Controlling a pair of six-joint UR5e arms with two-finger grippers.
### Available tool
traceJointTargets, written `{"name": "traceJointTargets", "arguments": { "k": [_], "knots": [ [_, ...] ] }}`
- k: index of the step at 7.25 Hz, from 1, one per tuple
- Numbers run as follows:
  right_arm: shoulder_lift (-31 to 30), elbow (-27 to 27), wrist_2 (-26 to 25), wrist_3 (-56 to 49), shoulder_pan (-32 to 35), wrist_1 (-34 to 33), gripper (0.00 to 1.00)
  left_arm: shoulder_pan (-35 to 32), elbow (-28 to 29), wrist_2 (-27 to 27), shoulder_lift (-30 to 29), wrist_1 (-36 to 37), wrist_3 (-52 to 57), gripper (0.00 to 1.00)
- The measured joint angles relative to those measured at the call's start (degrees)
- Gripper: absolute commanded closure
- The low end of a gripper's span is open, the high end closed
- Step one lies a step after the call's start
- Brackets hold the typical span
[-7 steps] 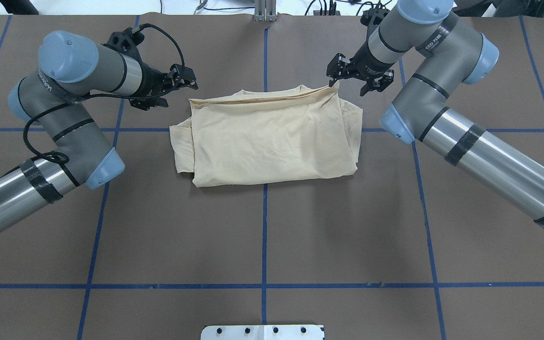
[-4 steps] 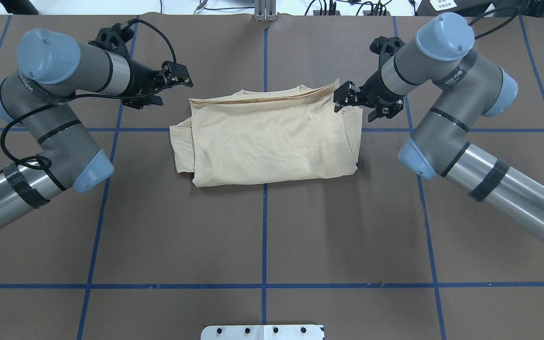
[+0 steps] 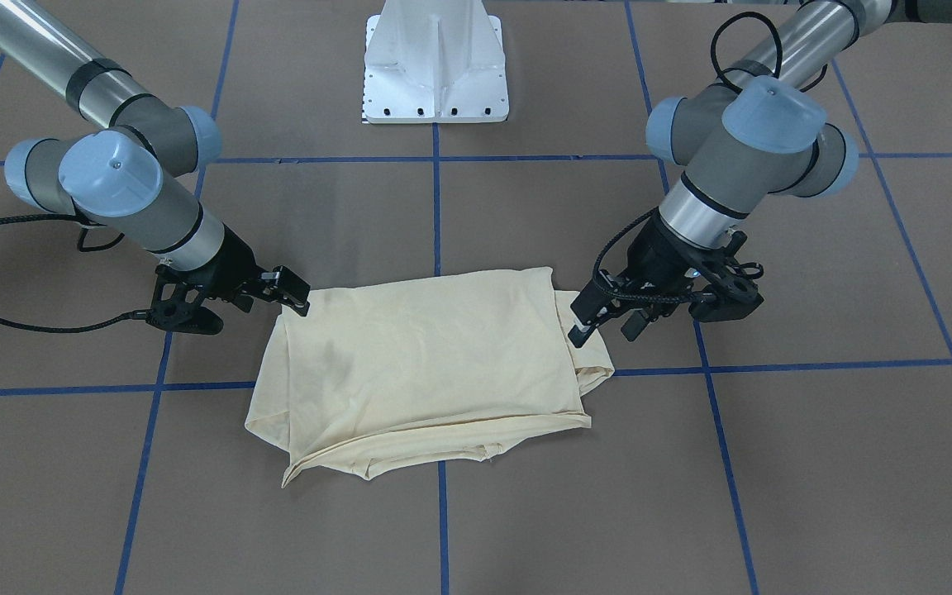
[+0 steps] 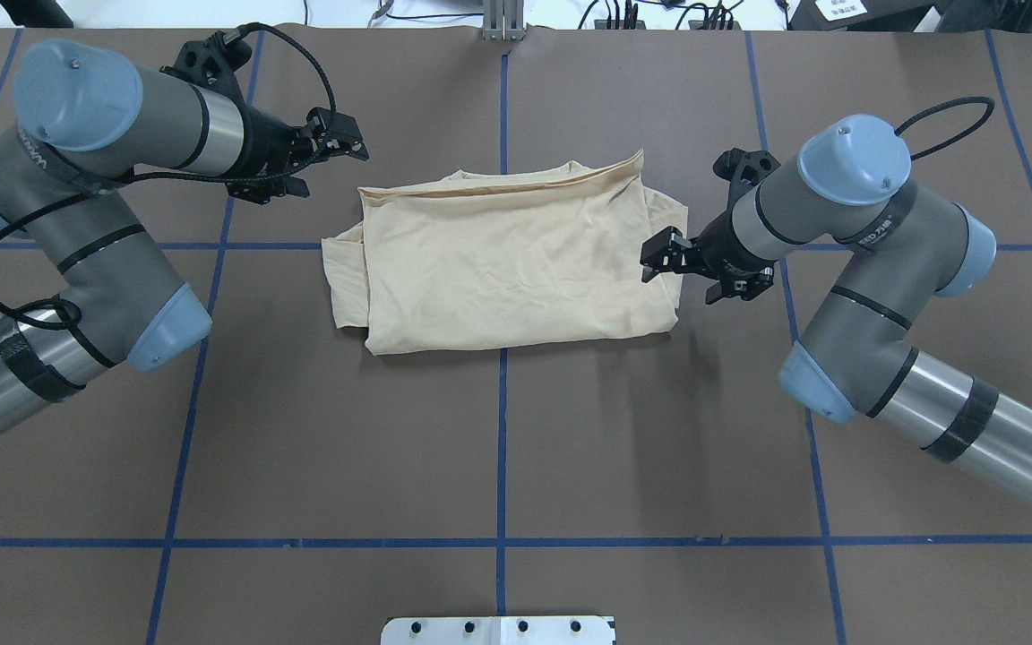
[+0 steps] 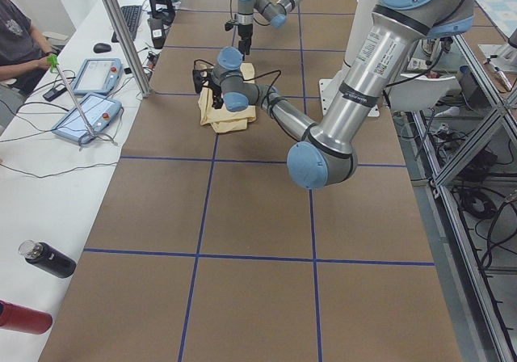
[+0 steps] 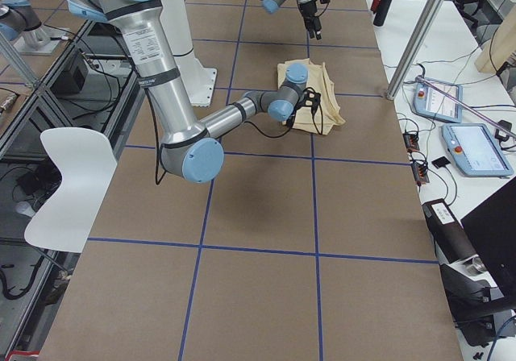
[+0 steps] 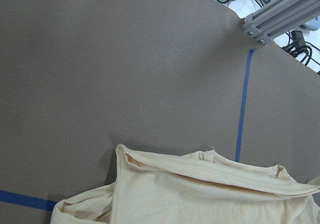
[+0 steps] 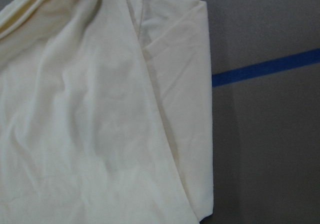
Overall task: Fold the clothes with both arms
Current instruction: 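Move the right gripper down to the folded bundle's near edge and grasp it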
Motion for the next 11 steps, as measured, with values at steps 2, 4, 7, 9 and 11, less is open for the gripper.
{"name": "traceJointTargets", "arguments": {
  "k": [2,4,7,9,11],
  "knots": [
    [0.36,-1.81,-2.18,0.30,-2.27,-0.15,0.18,-0.04,-0.76,0.03,0.00,0.58,0.00,0.00],
    [0.49,-1.39,-2.42,0.33,-2.75,-1.87,0.69,-0.09,-0.92,0.03,0.16,0.71,0.00,0.00],
    [0.71,0.68,-2.15,0.34,-2.75,-5.77,0.90,-0.09,-0.82,0.09,0.32,0.72,0.00,0.00],
    [0.76,0.79,-2.14,0.26,-2.77,-6.25,0.89,-0.06,-0.72,0.18,0.32,0.72,0.00,0.00],
    [0.77,0.76,-2.08,0.12,-2.80,-6.31,1.00,-0.06,-0.71,0.20,0.30,0.72,0.00,0.00]
  ]
}}
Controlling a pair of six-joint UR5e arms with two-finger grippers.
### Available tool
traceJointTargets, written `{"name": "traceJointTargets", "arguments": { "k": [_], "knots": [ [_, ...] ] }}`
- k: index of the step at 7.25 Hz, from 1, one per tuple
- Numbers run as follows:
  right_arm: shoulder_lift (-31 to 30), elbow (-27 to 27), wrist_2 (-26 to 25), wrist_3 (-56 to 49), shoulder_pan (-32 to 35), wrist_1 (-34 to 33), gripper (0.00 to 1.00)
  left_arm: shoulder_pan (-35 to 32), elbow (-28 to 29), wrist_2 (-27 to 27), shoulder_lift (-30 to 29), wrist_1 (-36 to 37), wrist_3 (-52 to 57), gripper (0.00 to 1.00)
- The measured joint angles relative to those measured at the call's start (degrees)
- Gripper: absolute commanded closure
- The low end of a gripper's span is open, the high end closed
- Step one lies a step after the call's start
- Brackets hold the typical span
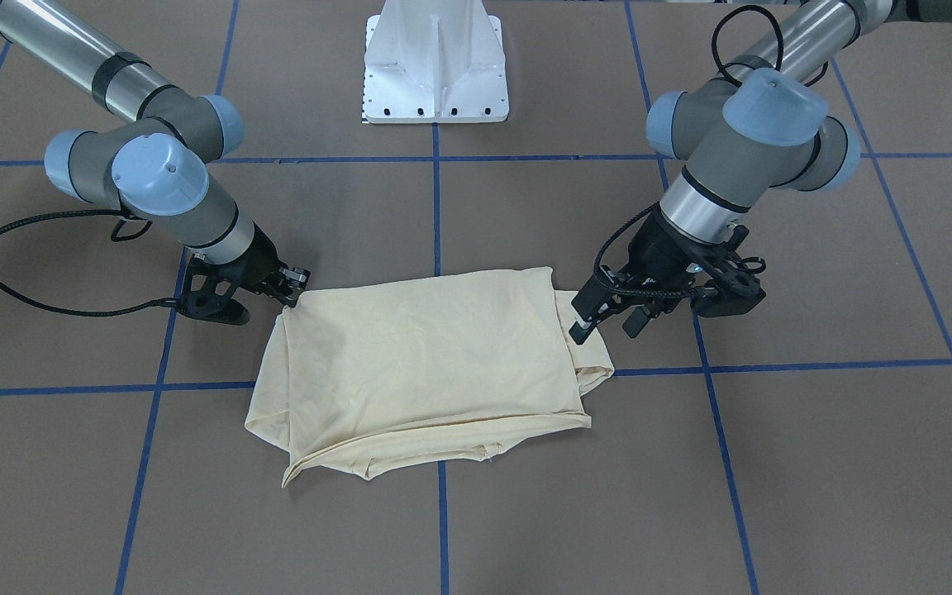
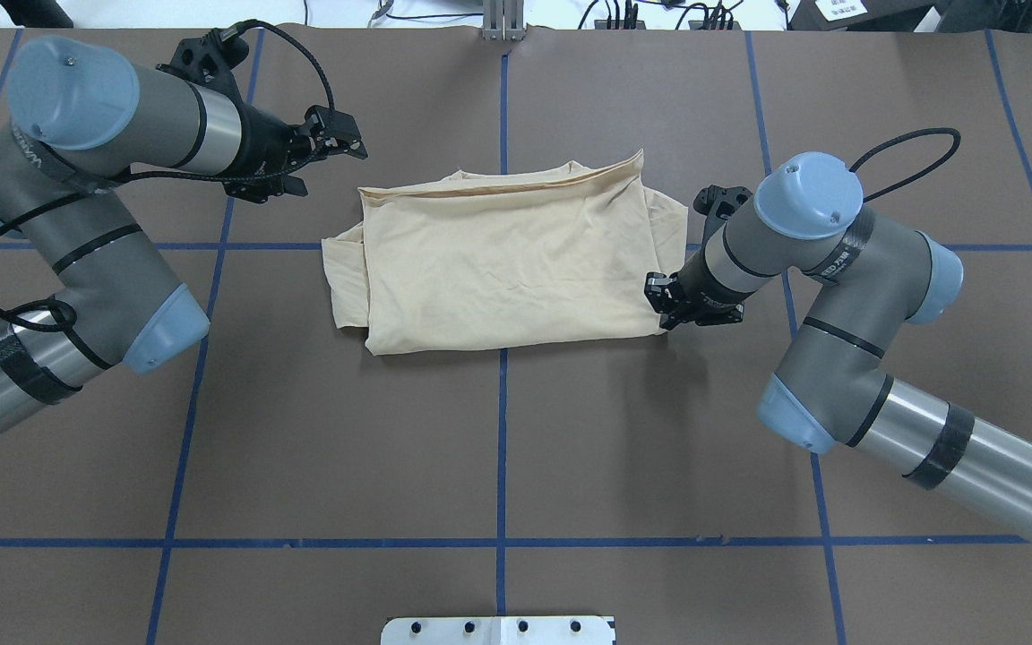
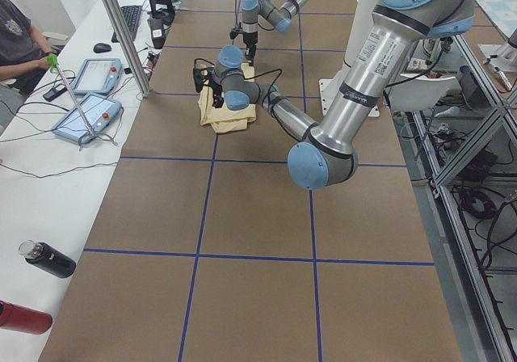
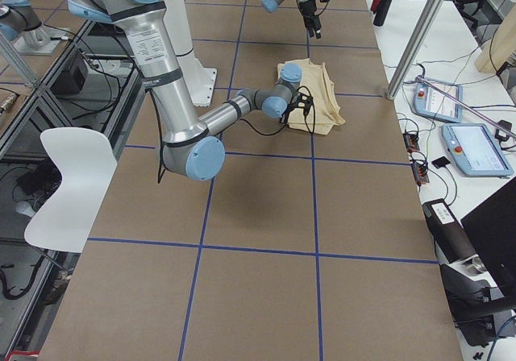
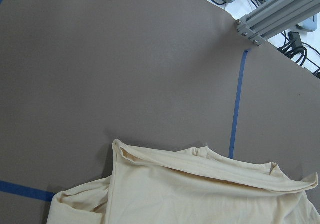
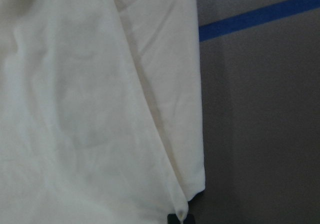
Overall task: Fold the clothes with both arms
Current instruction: 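Move the right gripper down to the folded bundle's near edge and grasp it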
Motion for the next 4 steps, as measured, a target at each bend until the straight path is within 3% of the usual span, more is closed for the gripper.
{"name": "traceJointTargets", "arguments": {
  "k": [2,4],
  "knots": [
    [-0.45,0.99,-0.08,-0.04,-0.10,-0.05,1.00,-0.10,-0.06,0.06,-0.02,0.00,0.00,0.00],
    [-4.40,7.38,0.20,0.03,-2.39,-2.37,1.00,-0.49,-0.07,0.18,-0.03,0.00,0.05,0.00]
  ]
}}
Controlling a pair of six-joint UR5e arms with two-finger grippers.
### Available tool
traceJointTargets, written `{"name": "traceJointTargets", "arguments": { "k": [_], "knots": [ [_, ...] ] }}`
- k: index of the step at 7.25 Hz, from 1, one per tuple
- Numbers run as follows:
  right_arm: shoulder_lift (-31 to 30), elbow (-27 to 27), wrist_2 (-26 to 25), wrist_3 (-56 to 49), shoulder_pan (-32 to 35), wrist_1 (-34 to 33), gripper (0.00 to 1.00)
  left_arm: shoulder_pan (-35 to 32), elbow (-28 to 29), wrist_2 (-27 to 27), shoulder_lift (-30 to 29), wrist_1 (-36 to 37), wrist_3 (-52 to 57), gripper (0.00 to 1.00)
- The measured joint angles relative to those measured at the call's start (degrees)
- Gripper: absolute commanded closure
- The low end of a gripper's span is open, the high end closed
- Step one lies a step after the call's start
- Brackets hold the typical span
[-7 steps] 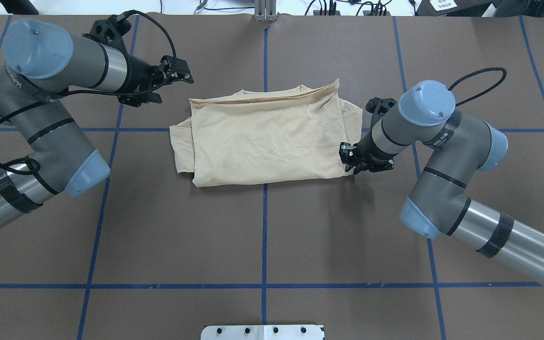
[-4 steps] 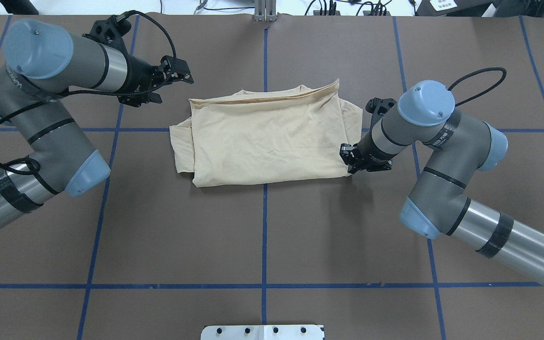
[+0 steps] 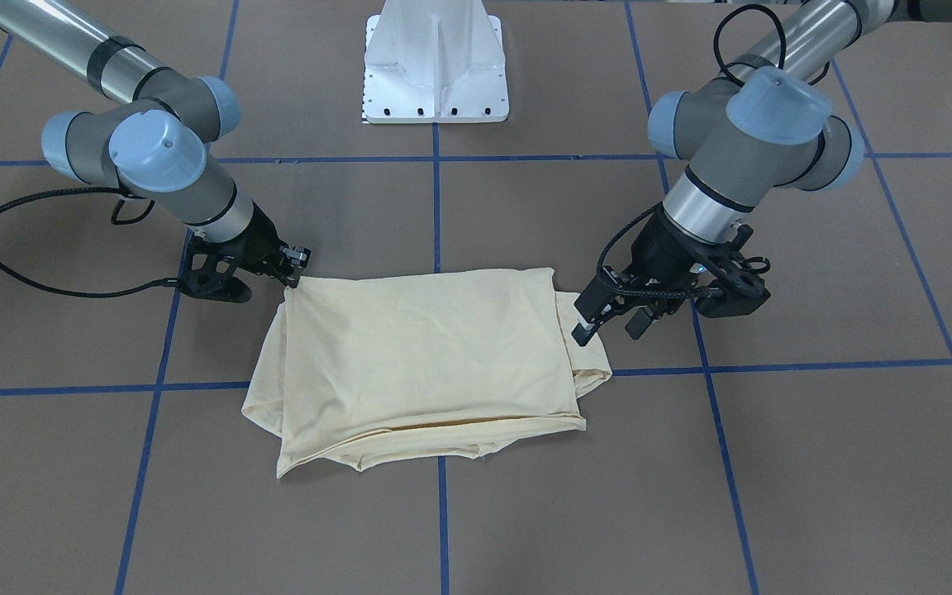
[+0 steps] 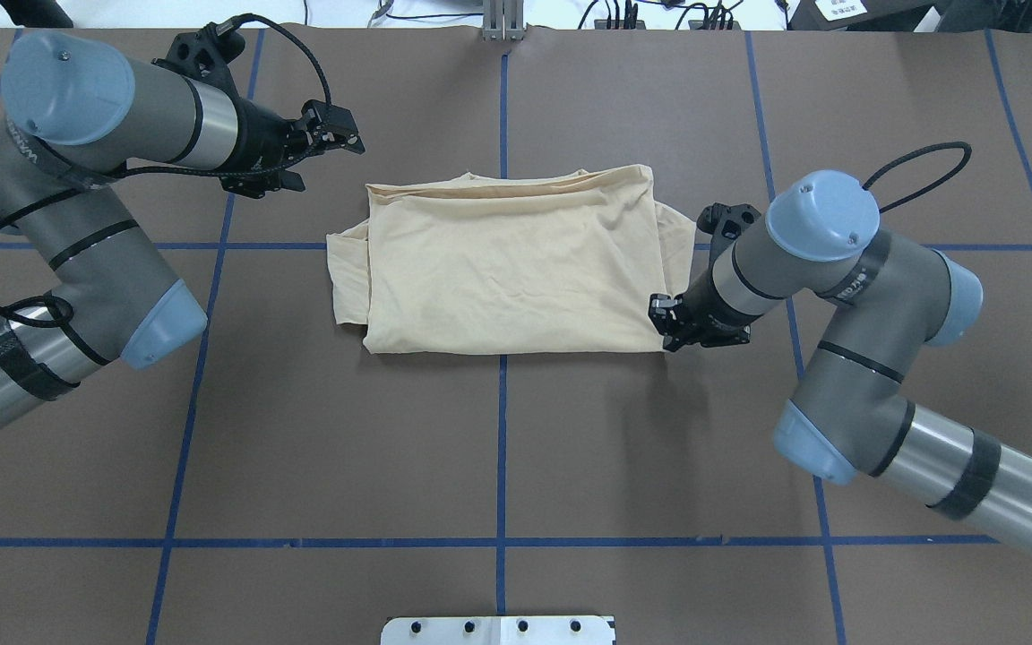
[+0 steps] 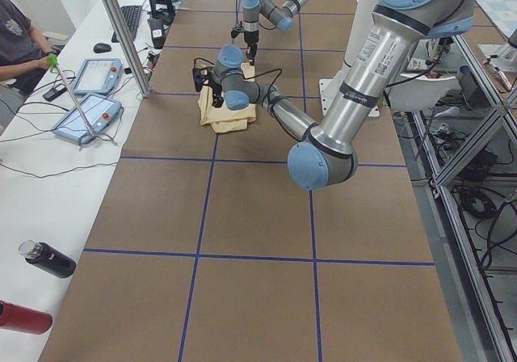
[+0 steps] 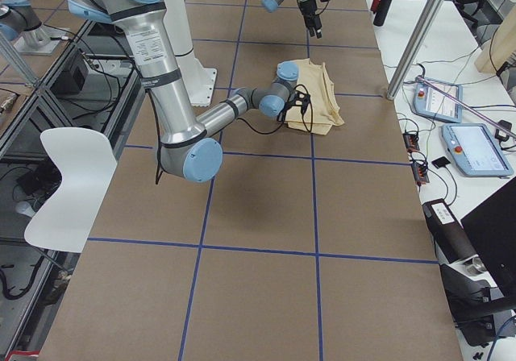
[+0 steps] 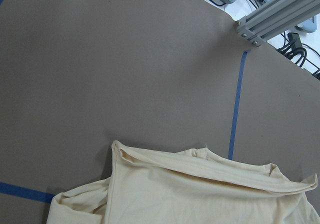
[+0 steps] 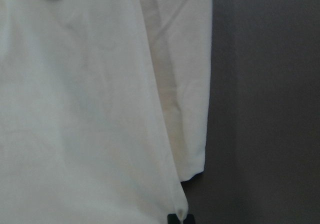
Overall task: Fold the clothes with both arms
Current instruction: 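Drag the bundle with the right gripper toward the robot and release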
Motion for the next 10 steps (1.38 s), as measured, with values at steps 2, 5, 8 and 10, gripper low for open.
{"name": "traceJointTargets", "arguments": {
  "k": [2,5,8,10],
  "knots": [
    [-7.96,10.10,-0.34,0.09,-3.67,-4.10,1.00,-0.17,0.00,0.76,0.10,0.01,0.03,0.00],
    [-20.85,22.81,1.16,2.27,-10.96,-5.41,1.00,-0.21,-0.11,1.37,0.75,0.04,0.03,0.00],
    [-22.64,27.53,3.50,14.60,-23.56,-5.45,0.00,-0.19,-0.24,2.76,1.51,0.00,0.03,0.00],
    [-21.59,28.05,3.86,18.73,-25.58,-5.29,0.00,-0.19,-0.45,2.74,1.63,0.00,0.09,0.00]
  ]
}}
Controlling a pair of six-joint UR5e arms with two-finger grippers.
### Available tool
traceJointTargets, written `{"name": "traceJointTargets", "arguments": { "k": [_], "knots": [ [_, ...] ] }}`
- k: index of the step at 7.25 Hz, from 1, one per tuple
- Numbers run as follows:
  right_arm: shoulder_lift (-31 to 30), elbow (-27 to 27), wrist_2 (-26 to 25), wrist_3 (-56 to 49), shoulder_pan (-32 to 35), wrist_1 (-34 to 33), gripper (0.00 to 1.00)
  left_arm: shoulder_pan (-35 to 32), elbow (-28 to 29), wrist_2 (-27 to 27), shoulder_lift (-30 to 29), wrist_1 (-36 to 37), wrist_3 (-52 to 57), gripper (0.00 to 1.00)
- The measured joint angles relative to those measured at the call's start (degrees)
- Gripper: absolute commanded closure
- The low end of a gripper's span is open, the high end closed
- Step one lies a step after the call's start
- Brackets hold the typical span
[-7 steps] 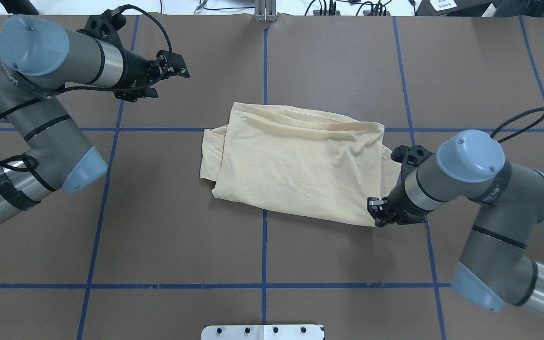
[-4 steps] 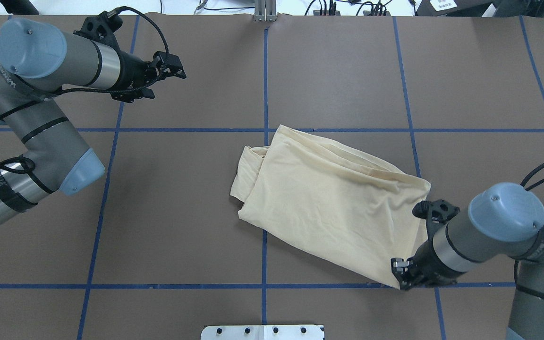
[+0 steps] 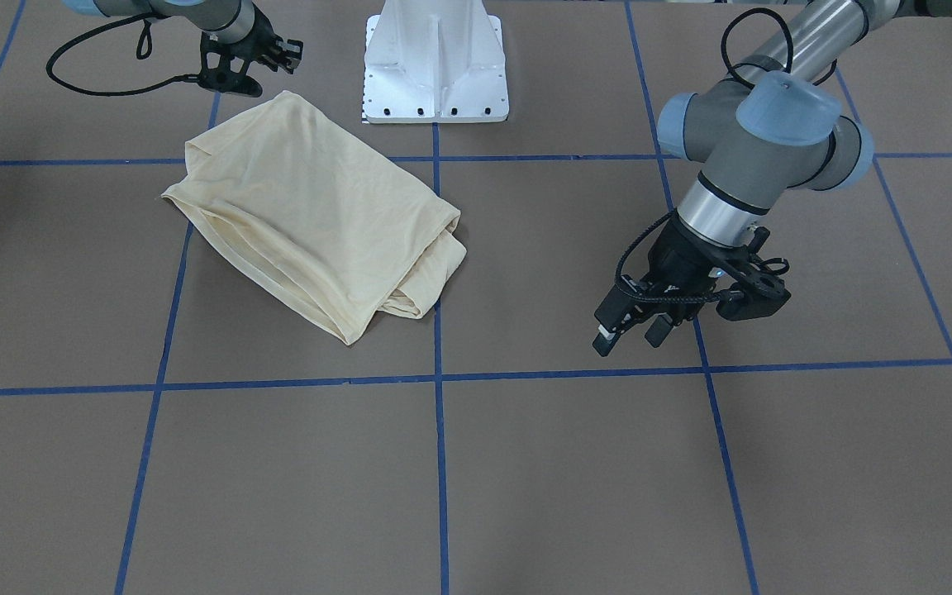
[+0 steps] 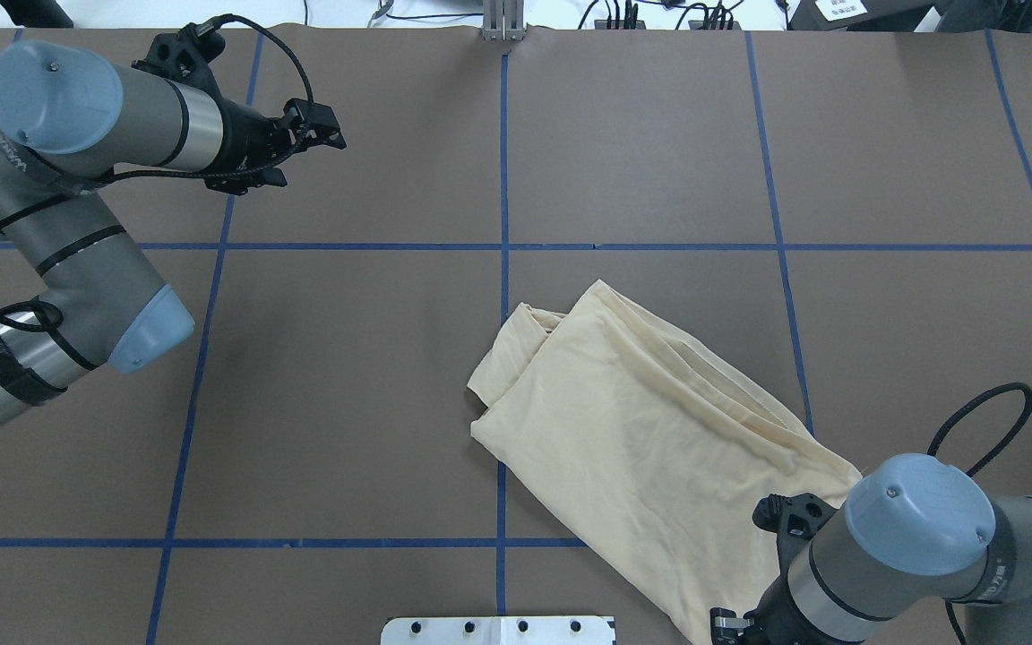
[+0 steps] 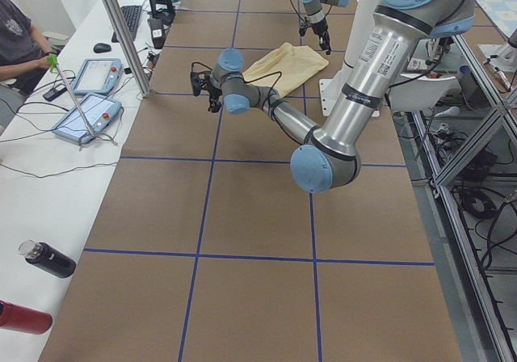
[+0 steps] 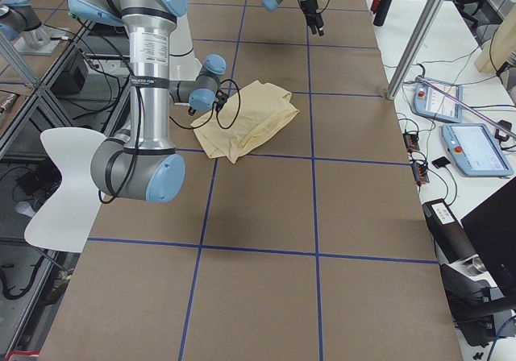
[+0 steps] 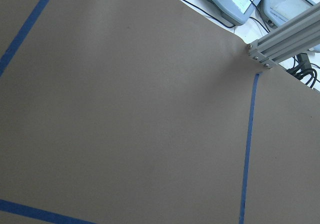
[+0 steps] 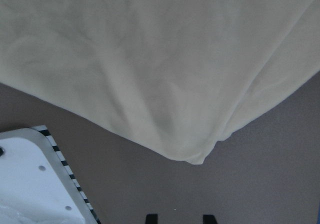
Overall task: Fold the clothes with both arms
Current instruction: 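Drag the bundle with the right gripper toward the robot and release, then move the left gripper to the bundle's corner and grasp it while the right gripper withdraws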
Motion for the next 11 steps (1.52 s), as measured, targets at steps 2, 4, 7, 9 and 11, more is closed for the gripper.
{"name": "traceJointTargets", "arguments": {
  "k": [2,4,7,9,11],
  "knots": [
    [4.78,-0.90,0.05,-0.44,6.82,0.33,0.00,0.84,-3.52,-0.42,0.40,0.40,-0.22,0.00],
    [12.08,-3.05,-0.11,-4.77,17.11,0.39,0.00,7.82,-11.51,0.46,2.09,3.93,-5.10,0.00],
    [14.55,-4.62,-0.32,-13.32,28.39,0.27,0.00,23.91,-14.59,11.17,1.98,5.52,-17.35,0.00],
    [14.81,-5.28,-0.21,-19.66,32.01,0.42,0.00,29.02,-10.36,14.91,0.43,5.68,-21.20,0.04],
    [15.95,-5.90,-0.49,-21.03,32.74,0.45,0.00,30.13,-5.22,16.24,-1.66,5.72,-22.01,0.10]
  ]
}}
